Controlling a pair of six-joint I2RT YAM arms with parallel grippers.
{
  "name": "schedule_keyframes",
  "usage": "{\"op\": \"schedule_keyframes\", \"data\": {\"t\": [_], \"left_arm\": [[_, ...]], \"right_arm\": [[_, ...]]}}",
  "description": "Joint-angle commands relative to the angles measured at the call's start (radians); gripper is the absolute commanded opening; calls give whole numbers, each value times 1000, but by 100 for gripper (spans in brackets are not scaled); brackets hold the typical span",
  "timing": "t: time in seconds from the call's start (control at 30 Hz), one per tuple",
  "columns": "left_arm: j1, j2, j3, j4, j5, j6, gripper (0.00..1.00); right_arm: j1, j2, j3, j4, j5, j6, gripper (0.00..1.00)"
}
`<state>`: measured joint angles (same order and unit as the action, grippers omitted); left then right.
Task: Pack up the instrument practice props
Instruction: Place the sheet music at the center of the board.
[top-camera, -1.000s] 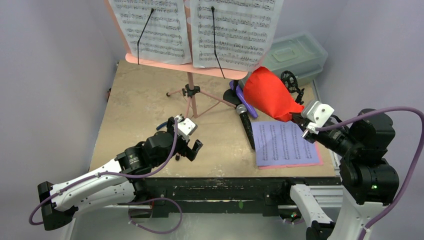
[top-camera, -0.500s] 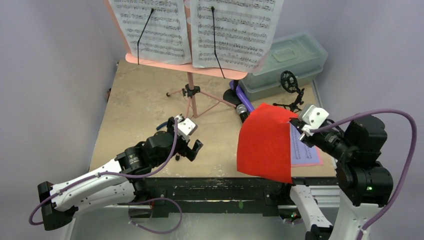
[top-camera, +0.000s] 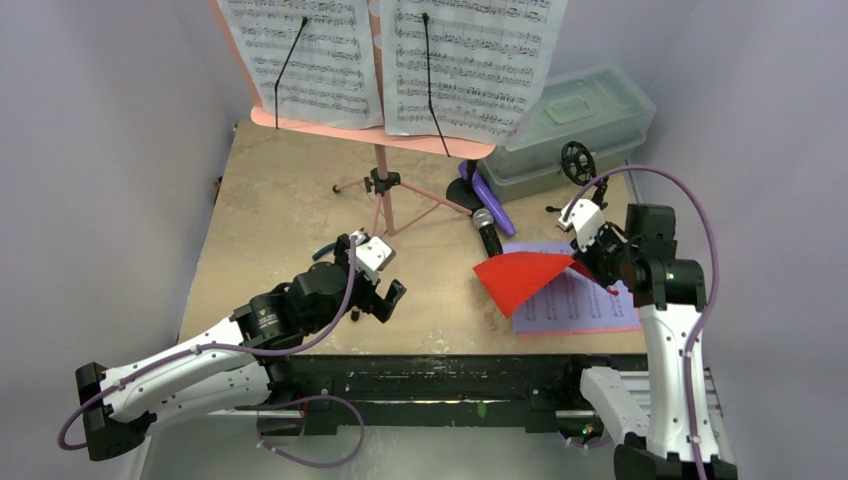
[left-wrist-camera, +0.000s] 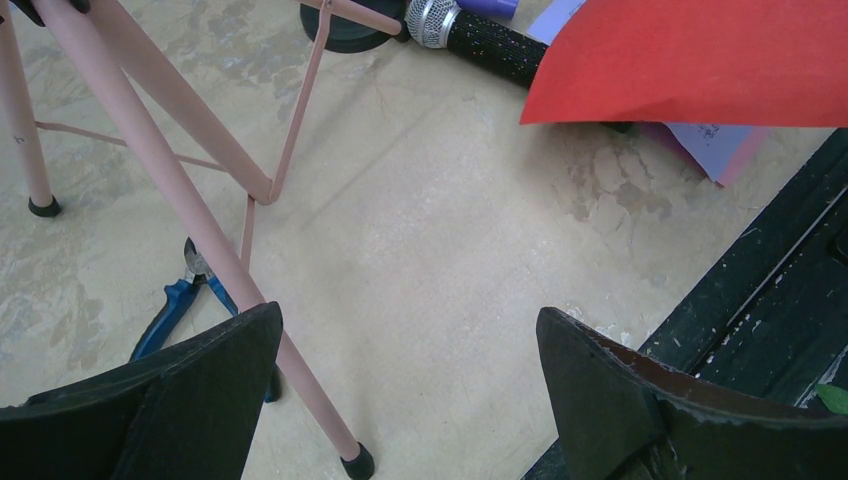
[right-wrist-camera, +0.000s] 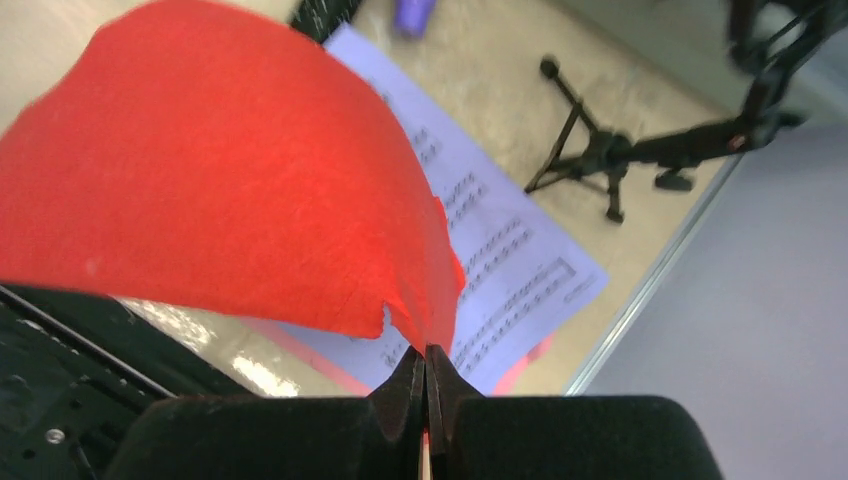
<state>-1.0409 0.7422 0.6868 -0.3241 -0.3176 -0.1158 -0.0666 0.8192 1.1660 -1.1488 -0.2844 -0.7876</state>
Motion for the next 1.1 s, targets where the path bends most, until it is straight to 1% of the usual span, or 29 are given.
{"op": "schedule_keyframes", "data": {"t": [0.0,0.1,0.2,0.43,0.73,0.9,1.07], "left_arm": [[4,1,6,14,11,-4,99],[4,0,7,13,12,-4,99],[4,0,6,13,13,-4,99],[4,2,7,13,17,-3,99],[4,4,8,13,25,-5,99],[4,3,8,14,28,-7,98],[4,5,8,14,31,-9,99]], "right_arm": [[-4,34,-94,97,219,-27,0],[-3,54,-123,136,262,-27,0],[-4,74,-109,129,243,-26,0],[-4,72,1,-11,107,-39,0],[-4,29,124,-223,76,-66,0],[-4,-33,114,-232,102,-74,0],[-4,-53,70,-233,143,-73,0]]}}
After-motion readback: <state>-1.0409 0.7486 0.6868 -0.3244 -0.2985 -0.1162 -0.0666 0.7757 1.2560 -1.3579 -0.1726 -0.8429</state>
